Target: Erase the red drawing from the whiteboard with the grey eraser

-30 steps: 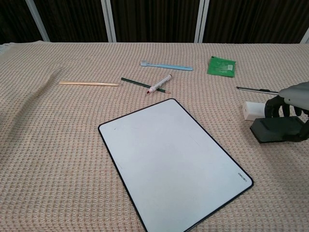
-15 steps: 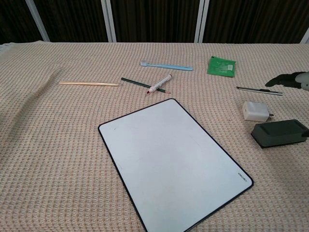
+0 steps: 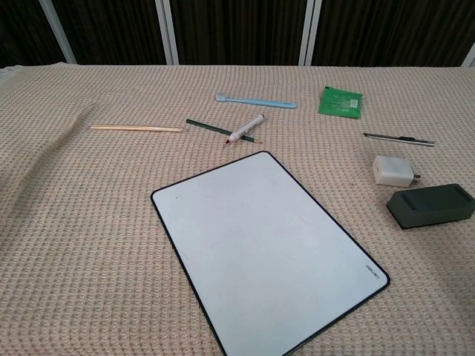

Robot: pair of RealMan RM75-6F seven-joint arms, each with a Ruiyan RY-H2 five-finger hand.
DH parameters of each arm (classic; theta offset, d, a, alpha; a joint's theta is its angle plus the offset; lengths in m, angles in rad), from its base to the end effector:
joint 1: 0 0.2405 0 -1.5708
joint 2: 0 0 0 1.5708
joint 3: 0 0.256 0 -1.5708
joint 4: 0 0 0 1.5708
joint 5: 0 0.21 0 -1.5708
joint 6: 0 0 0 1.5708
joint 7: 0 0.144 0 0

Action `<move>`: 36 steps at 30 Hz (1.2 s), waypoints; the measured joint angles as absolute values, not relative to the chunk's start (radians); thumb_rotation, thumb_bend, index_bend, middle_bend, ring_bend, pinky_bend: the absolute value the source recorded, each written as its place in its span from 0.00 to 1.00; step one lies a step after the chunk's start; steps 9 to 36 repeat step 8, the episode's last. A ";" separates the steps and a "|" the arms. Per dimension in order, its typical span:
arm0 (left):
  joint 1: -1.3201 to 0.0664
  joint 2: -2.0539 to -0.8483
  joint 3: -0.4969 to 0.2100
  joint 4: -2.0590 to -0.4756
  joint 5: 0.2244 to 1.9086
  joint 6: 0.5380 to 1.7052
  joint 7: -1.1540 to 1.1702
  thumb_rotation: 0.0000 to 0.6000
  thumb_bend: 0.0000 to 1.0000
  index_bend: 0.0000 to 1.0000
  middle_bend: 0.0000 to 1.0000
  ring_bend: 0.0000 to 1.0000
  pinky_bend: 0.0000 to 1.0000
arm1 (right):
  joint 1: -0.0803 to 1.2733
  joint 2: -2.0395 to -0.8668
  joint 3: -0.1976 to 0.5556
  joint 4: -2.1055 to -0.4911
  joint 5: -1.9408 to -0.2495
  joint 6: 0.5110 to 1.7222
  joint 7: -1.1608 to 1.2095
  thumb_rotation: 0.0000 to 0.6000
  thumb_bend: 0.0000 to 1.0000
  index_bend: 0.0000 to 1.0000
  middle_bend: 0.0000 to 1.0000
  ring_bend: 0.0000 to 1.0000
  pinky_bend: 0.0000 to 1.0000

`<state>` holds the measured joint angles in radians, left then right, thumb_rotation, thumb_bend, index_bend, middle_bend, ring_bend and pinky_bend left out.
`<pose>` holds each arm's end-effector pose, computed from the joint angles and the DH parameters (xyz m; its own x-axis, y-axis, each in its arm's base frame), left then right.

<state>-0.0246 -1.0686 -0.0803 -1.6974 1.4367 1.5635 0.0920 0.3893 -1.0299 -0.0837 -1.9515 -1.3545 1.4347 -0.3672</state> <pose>-0.3099 0.1669 0.1851 0.4466 -0.0717 0.8918 0.8924 0.1074 -0.4383 -0.2245 -0.2219 0.1413 0.5292 -0.0875 0.8439 -0.8417 -0.1797 0.5092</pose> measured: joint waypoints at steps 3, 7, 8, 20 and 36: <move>-0.025 -1.068 -0.080 -1.698 1.438 1.564 0.092 1.00 0.53 0.07 0.00 0.00 0.01 | 0.325 -1.057 -0.101 -1.904 -1.438 1.530 -0.315 1.00 0.10 0.02 0.01 0.00 0.15; -0.025 -1.068 -0.080 -1.698 1.440 1.564 0.092 1.00 0.53 0.07 0.00 0.00 0.01 | 0.252 -1.117 -0.119 -1.804 -1.501 1.618 -0.276 1.00 0.10 0.01 0.01 0.00 0.15; -0.025 -1.068 -0.079 -1.698 1.440 1.564 0.091 1.00 0.53 0.07 0.00 0.00 0.01 | 0.233 -1.137 -0.122 -1.774 -1.514 1.638 -0.273 1.00 0.10 0.01 0.01 0.00 0.15; -0.025 -1.068 -0.079 -1.698 1.440 1.564 0.091 1.00 0.53 0.07 0.00 0.00 0.01 | 0.233 -1.137 -0.122 -1.774 -1.514 1.638 -0.273 1.00 0.10 0.01 0.01 0.00 0.15; -0.025 -1.068 -0.079 -1.698 1.440 1.564 0.091 1.00 0.53 0.07 0.00 0.00 0.01 | 0.233 -1.137 -0.122 -1.774 -1.514 1.638 -0.273 1.00 0.10 0.01 0.01 0.00 0.15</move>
